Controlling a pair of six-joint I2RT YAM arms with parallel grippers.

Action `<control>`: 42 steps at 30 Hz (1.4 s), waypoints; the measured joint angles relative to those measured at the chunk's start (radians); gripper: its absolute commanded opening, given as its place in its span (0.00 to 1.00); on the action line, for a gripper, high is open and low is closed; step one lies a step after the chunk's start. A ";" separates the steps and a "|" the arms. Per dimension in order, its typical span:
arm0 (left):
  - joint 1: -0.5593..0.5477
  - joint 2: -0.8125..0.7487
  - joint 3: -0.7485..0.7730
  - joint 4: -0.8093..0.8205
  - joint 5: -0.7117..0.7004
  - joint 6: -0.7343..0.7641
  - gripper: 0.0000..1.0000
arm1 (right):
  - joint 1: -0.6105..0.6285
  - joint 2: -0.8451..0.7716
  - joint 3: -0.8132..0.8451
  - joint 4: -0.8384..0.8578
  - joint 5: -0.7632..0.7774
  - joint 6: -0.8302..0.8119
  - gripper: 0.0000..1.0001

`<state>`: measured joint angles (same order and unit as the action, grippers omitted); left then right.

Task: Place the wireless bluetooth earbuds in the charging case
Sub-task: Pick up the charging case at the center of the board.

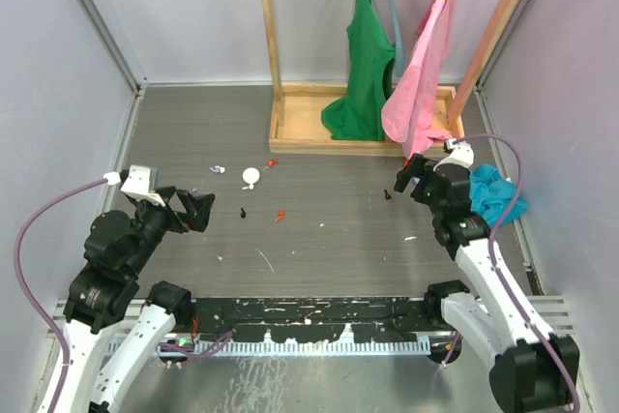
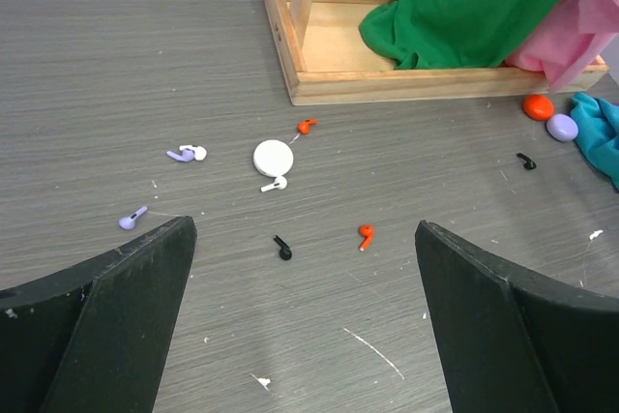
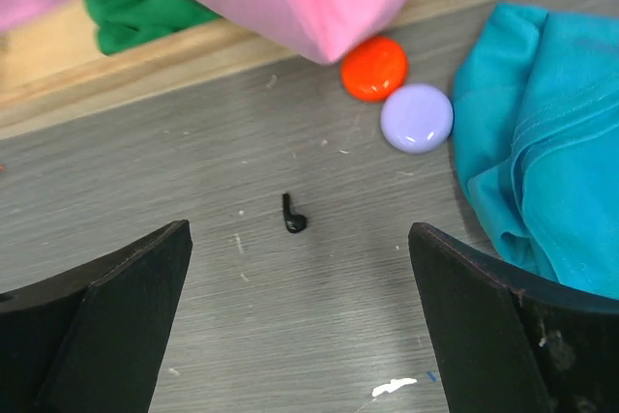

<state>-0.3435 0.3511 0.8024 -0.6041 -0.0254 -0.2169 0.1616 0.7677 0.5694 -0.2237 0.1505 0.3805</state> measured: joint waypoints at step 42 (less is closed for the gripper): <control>-0.052 -0.005 -0.006 0.000 -0.004 0.021 0.98 | -0.119 0.793 0.101 0.356 0.237 0.252 0.63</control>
<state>-0.3954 0.3466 0.7959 -0.6037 -0.0296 -0.1963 0.0422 1.5612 0.6708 0.1326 0.3878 0.6323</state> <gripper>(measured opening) 0.981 0.643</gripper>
